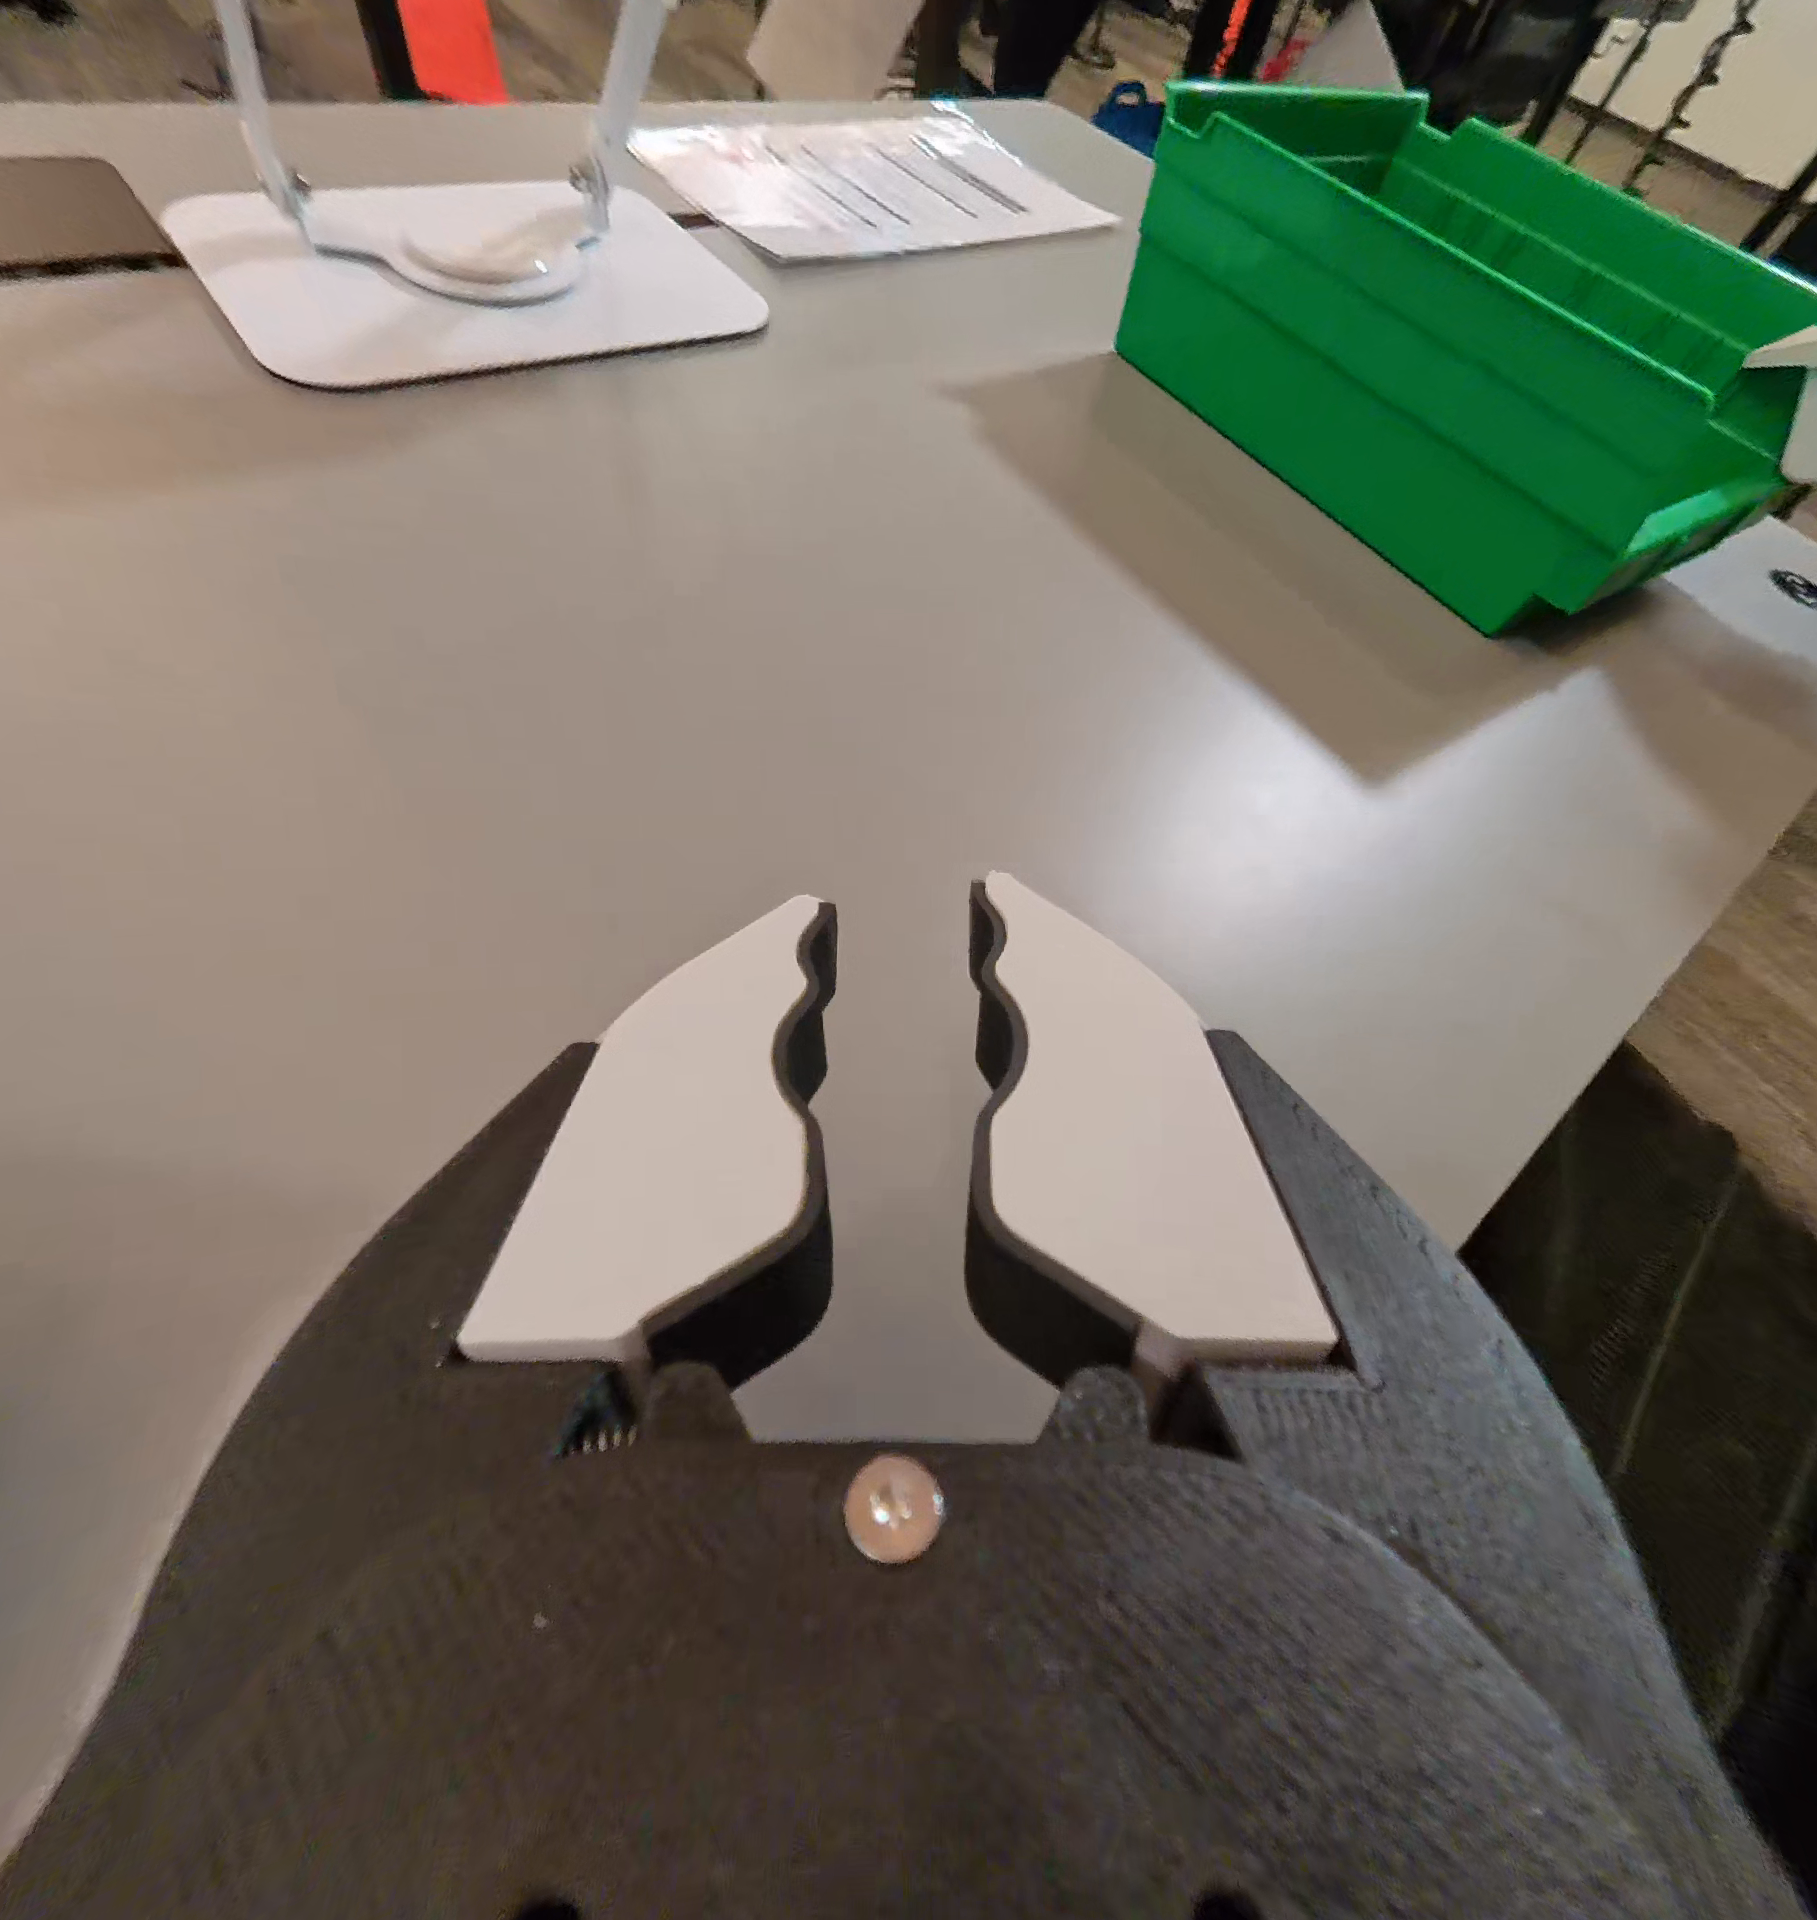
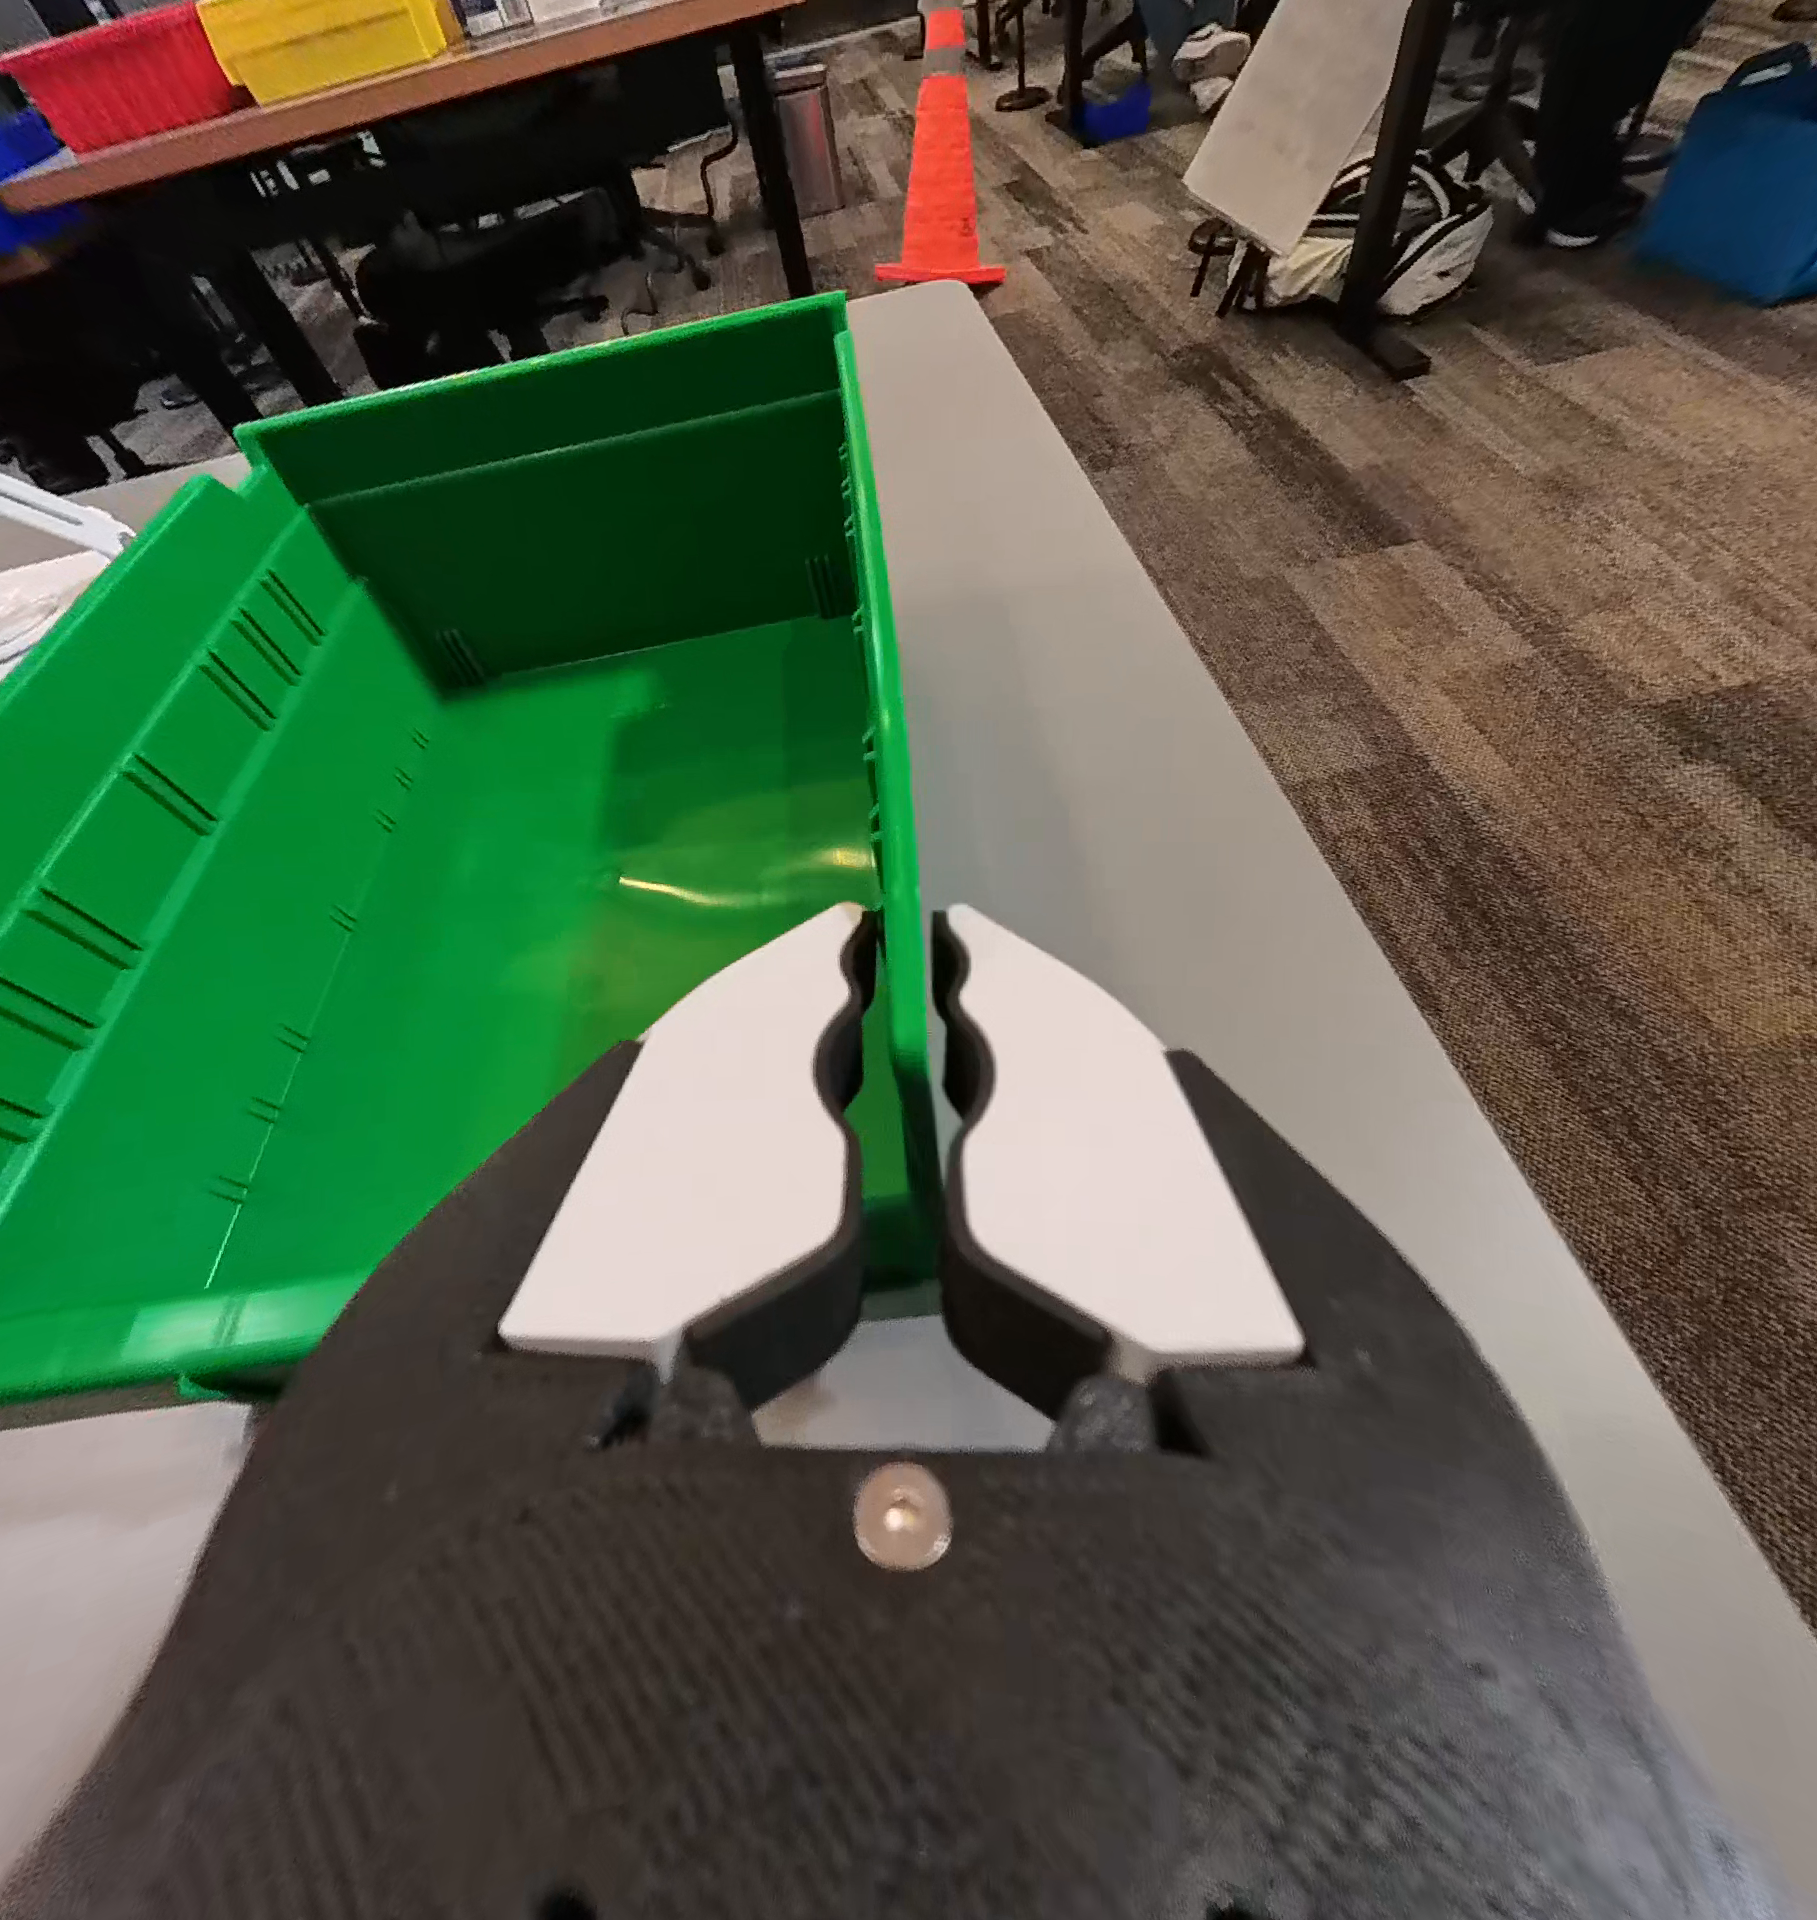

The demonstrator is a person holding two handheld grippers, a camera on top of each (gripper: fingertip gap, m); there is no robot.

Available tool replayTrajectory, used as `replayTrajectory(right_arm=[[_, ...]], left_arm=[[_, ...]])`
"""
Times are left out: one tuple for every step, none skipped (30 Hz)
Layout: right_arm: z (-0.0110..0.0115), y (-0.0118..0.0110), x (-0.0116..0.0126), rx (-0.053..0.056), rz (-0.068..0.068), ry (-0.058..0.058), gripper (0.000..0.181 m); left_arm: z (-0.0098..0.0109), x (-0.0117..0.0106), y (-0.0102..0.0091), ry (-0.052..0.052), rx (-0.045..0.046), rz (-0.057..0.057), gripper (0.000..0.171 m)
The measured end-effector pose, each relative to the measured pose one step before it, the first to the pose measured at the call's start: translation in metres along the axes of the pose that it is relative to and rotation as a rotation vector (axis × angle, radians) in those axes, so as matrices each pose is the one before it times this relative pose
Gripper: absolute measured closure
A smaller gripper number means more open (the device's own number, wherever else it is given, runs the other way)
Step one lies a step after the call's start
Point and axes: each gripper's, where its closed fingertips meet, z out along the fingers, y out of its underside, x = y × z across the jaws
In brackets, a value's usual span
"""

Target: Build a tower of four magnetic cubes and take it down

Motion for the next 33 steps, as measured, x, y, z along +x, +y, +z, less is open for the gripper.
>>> replayTrajectory(right_arm=[[-0.00034,-0.00003,0.00114,0.0015,0.0043,0.0052,0.169],[-0.00018,-0.0001,0.00057,0.0032,0.0062,-0.0001,0.169],[-0.00003,0.0,0.0001,0.0045,0.0086,-0.0034,0.169],[0.00023,-0.00008,0.0001,0.0056,0.0117,-0.0045,0.169],[0.00023,-0.00011,0.00024,0.0054,0.0115,-0.0047,0.169],[0.0002,-0.00026,0.00056,0.004,0.0088,-0.0024,0.169],[0.00031,-0.00024,0.00093,0.0024,0.0075,0.0005,0.169],[0.0003,-0.0003,0.00064,0.0009,0.006,0.0014,0.169],[0.00032,-0.00035,0.00055,0.0001,0.0033,0.0026,0.17],[0.0004,-0.00035,0.00041,0.0003,0.0012,0.0056,0.17],[0.00015,-0.00031,0.0004,0.0002,-0.0025,0.0083,0.171],[-0.00009,-0.00033,0.0005,-0.0016,-0.0071,0.0116,0.169],[-0.00056,-0.00062,0.00071,-0.0021,-0.0083,0.0144,0.167],[-0.00161,-0.00237,-0.00015,0.0037,-0.0062,0.0082,0.161],[-0.00271,-0.00488,-0.00126,0.0155,-0.0001,0.0005,0.149],[-0.0039,-0.00761,-0.0013,0.0266,0.0084,0.0011,0.136],[-0.00542,-0.01042,-0.00283,0.0387,0.0125,-0.0062,0.13],[-0.00662,-0.01366,-0.00559,0.0543,0.0121,-0.018,0.123],[-0.00765,-0.01614,-0.00814,0.0684,0.0072,-0.0235,0.12],[-0.00766,-0.01651,-0.01012,0.0743,-0.0004,-0.0235,0.121],[-0.00684,-0.01486,-0.01208,0.0705,-0.0076,-0.0234,0.121],[-0.00567,-0.01186,-0.01422,0.0601,-0.0155,-0.0254,0.122],[-0.00445,-0.00886,-0.01579,0.0473,-0.0267,-0.0235,0.124],[-0.00316,-0.00687,-0.01619,0.0376,-0.0373,-0.0164,0.126],[-0.0013,-0.00513,-0.01644,0.028,-0.0389,-0.0107,0.129],[0.0004,-0.00328,-0.01754,0.0156,-0.0324,-0.0145,0.133],[0.00219,-0.00127,-0.01922,0.0048,-0.0229,-0.0261,0.136],[0.00339,0.00038,-0.02039,0.0,-0.0064,-0.0357,0.137],[0.00409,0.0018,-0.02141,-0.0003,0.0133,-0.0447,0.138],[0.00431,0.0035,-0.02169,-0.0001,0.0291,-0.0507,0.138],[0.00481,0.00529,-0.02118,-0.0036,0.0383,-0.0509,0.138],[0.00534,0.00763,-0.02004,-0.0145,0.0386,-0.0507,0.138],[0.00595,0.00908,-0.01808,-0.0256,0.0342,-0.0468,0.137]], left_arm=[[-0.00168,-0.00233,-0.00084,-0.0176,0.00661,0.0128,0.145],[-0.00116,-0.00257,0.00016,-0.0173,0.00108,0.0127,0.145],[-0.00051,-0.00269,0.00024,-0.0139,-0.00048,0.0106,0.145],[0.00012,-0.00223,0.00021,-0.0086,-0.00018,0.0068,0.145],[0.00035,-0.00202,0.00001,-0.0057,0.00022,0.001,0.145],[0.00049,-0.00181,-0.00005,-0.0025,0.00179,-0.0047,0.145],[0.0006,-0.00122,-0.00015,0.0018,0.00202,-0.0079,0.145],[0.00068,-0.00086,0.00014,0.0046,0.00061,-0.0094,0.145],[0.00067,-0.00056,0.00026,0.0054,-0.00056,-0.0093,0.145],[0.00065,-0.0005,0.00023,0.0052,-0.00125,-0.0076,0.144],[0.00035,-0.00064,0.00025,0.0032,-0.0009,-0.0054,0.144],[0.00011,-0.00063,-0.00016,0.0001,0.00079,-0.0037,0.144],[-0.00024,-0.0005,-0.00048,-0.0003,0.00282,-0.0018,0.144],[-0.00022,-0.00025,-0.00062,-0.001,0.00369,-0.001,0.144],[-0.00036,-0.00026,-0.00064,-0.0022,0.0037,-0.0002,0.144],[-0.00041,-0.00052,-0.00051,-0.0054,0.00299,0.0005,0.143],[-0.00046,-0.00174,-0.00079,-0.0154,0.00371,-0.0003,0.14],[-0.00069,-0.00387,-0.00151,-0.032,0.00741,-0.0007,0.132],[-0.00149,-0.0069,-0.00237,-0.0548,0.01144,0.0038,0.122],[-0.0027,-0.00992,-0.00452,-0.0767,0.02275,0.0097,0.111],[-0.00397,-0.01213,-0.0067,-0.091,0.03576,0.0118,0.102],[-0.00483,-0.01388,-0.00818,-0.0962,0.04477,0.0078,0.098],[-0.00469,-0.01443,-0.00836,-0.0917,0.04574,-0.002,0.096],[-0.00421,-0.01352,-0.0085,-0.0755,0.04541,-0.0148,0.095],[-0.00277,-0.01051,-0.00691,-0.0454,0.03368,-0.0234,0.095],[-0.00088,-0.00871,-0.0036,-0.0274,0.01119,-0.0293,0.098],[0.00101,-0.00796,-0.00075,-0.0186,-0.00374,-0.0256,0.1],[0.00282,-0.00848,0.00194,-0.0218,-0.01456,-0.0182,0.102],[0.00452,-0.00878,0.00422,-0.0242,-0.02174,-0.0074,0.103],[0.00591,-0.01053,0.00654,-0.0389,-0.03102,-0.0022,0.105],[0.00588,-0.00965,0.00751,-0.0385,-0.03498,-0.0061,0.106],[0.00521,-0.00662,0.00629,-0.0214,-0.02864,-0.0101,0.107],[0.0042,-0.00523,0.00335,-0.0143,-0.01333,-0.0122,0.11]])
